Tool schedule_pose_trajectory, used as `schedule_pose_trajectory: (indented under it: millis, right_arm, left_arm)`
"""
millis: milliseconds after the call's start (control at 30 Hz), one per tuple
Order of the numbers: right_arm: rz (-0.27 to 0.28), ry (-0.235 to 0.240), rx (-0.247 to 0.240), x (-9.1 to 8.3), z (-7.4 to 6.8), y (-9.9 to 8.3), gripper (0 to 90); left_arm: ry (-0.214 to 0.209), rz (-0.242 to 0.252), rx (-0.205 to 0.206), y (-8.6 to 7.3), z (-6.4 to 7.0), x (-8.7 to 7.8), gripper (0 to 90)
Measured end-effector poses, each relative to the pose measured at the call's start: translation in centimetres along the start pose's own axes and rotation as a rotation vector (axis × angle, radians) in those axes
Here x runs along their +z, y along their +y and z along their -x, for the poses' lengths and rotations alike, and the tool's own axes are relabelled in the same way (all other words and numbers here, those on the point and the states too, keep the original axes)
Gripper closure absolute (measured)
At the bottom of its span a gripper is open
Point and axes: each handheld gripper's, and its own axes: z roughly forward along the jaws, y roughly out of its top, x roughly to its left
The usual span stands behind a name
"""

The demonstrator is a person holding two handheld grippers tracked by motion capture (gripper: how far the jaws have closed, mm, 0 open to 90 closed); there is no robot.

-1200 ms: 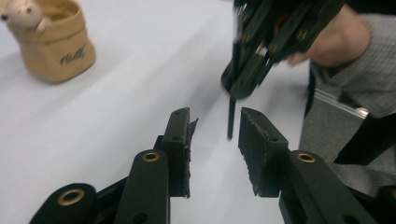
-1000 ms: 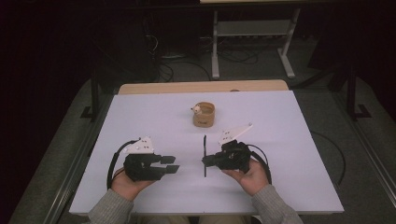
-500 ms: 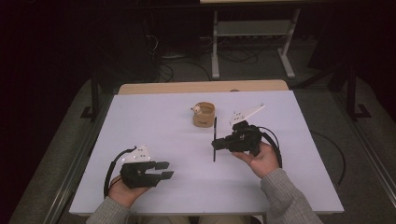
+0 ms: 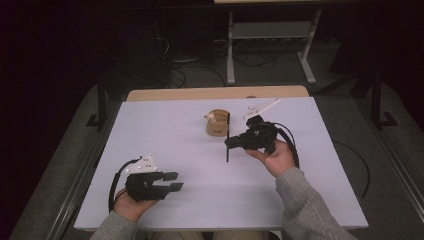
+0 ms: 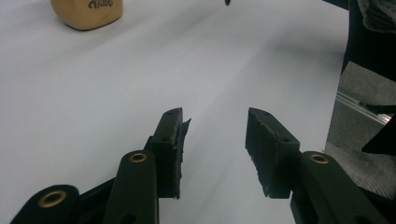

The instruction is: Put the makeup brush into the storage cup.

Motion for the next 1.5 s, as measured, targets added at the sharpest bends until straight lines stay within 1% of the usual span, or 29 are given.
schedule_pose_trajectory:
  millis: [33,100,133,200,233,267,333,433,467,600,667,733,800,833,933,967,1000,1033,1067,1133,1167,1233,1267,1367,1400,1433,1500]
  right_arm:
    - [0.002,-0.001,-0.005,0.0,0.2,0.2,84.6]
    - [-0.002,-0.007,0.001,0.2,0.7,0.9,84.6]
    - [-0.001,-0.006,0.001,0.2,0.9,1.0,84.6]
    - [-0.001,-0.006,0.003,0.2,1.0,1.2,84.6]
    - [-0.005,-0.01,0.014,0.2,1.3,1.5,84.6]
    - [-0.005,-0.007,0.003,0.2,1.5,1.6,84.6]
    - [-0.006,-0.009,0.005,0.3,1.6,1.8,84.6]
    - [-0.01,-0.018,0.012,0.4,2.1,2.3,84.6]
    - [-0.009,-0.019,0.014,0.3,2.2,2.4,84.6]
    - [-0.006,-0.021,0.014,0.4,2.5,2.8,84.6]
    - [-0.005,-0.023,0.013,0.4,2.7,3.1,84.6]
    - [-0.002,-0.024,0.015,0.4,2.9,3.2,84.6]
    - [0.005,-0.023,0.019,0.4,3.1,3.5,84.6]
    - [0.002,-0.026,0.02,0.5,3.4,3.9,84.6]
    - [0.0,-0.034,0.023,0.5,3.7,4.3,84.6]
    - [-0.002,-0.045,0.019,0.6,4.2,4.7,84.6]
    - [-0.002,-0.045,0.019,0.6,4.2,4.7,84.6]
    - [0.0,-0.048,0.029,0.5,4.5,5.0,84.6]
    - [0.002,-0.046,0.035,0.4,4.7,5.2,84.6]
    - [0.005,-0.054,0.036,0.4,5.2,5.5,84.6]
    - [0.005,-0.054,0.036,0.4,5.2,5.5,84.6]
    - [0.008,-0.062,0.046,0.4,5.7,6.0,84.6]
    - [0.008,-0.062,0.046,0.4,5.7,6.0,84.6]
    - [0.016,-0.065,0.062,0.3,6.3,6.3,84.6]
    - [0.016,-0.068,0.064,0.3,6.4,6.4,84.6]
    - [0.015,-0.07,0.063,0.2,6.5,6.5,84.6]
    - [0.015,-0.075,0.064,0.2,6.6,6.8,84.6]
  left_arm:
    - [0.003,-0.001,0.002,0.0,0.0,0.0,56.3]
    - [0.007,-0.006,0.014,-0.1,-0.1,-0.1,55.4]
    - [0.012,-0.011,0.007,-0.1,-0.2,-0.2,55.2]
    - [0.008,-0.013,0.006,-0.1,-0.3,-0.2,55.0]
    - [0.008,-0.01,-0.002,-0.2,-0.4,-0.1,54.0]
    - [0.012,-0.017,0.005,-0.2,-0.4,-0.1,53.4]
    - [0.013,-0.018,0.002,-0.2,-0.4,-0.1,53.4]
    - [0.016,-0.024,0.011,-0.2,-0.6,-0.3,53.3]
    - [0.016,-0.02,0.001,-0.3,-0.6,-0.2,53.2]
    - [0.027,-0.02,0.003,-0.3,-0.8,-0.3,52.6]
    - [0.037,-0.023,-0.007,-0.4,-0.9,-0.4,52.4]
    - [0.036,-0.023,-0.015,-0.4,-1.0,-0.4,52.3]
    - [0.036,-0.019,-0.013,-0.5,-1.1,-0.4,52.1]
    - [0.04,-0.026,-0.008,-0.5,-1.2,-0.5,52.0]
    - [0.037,-0.024,-0.013,-0.5,-1.2,-0.4,51.6]
    - [0.035,-0.014,-0.034,-0.6,-1.0,-0.3,51.1]
    - [0.036,-0.025,-0.02,-0.6,-1.1,-0.3,51.1]
    - [0.037,-0.026,-0.013,-0.6,-1.1,-0.2,50.7]
    - [0.033,-0.03,-0.02,-0.6,-1.1,-0.2,50.3]
    - [0.037,-0.033,-0.016,-0.6,-1.1,-0.1,48.4]
    - [0.043,-0.031,-0.022,-0.7,-1.1,-0.1,48.4]
    - [0.048,-0.035,-0.016,-0.7,-1.2,-0.1,46.9]
    - [0.048,-0.027,-0.019,-0.7,-1.2,-0.1,46.9]
    - [0.05,-0.036,-0.013,-0.8,-1.4,-0.2,46.2]
    - [0.049,-0.035,-0.016,-0.8,-1.4,-0.2,46.1]
    - [0.048,-0.025,-0.029,-0.8,-1.4,-0.2,45.8]
    - [0.048,-0.019,-0.035,-0.8,-1.3,-0.2,45.4]
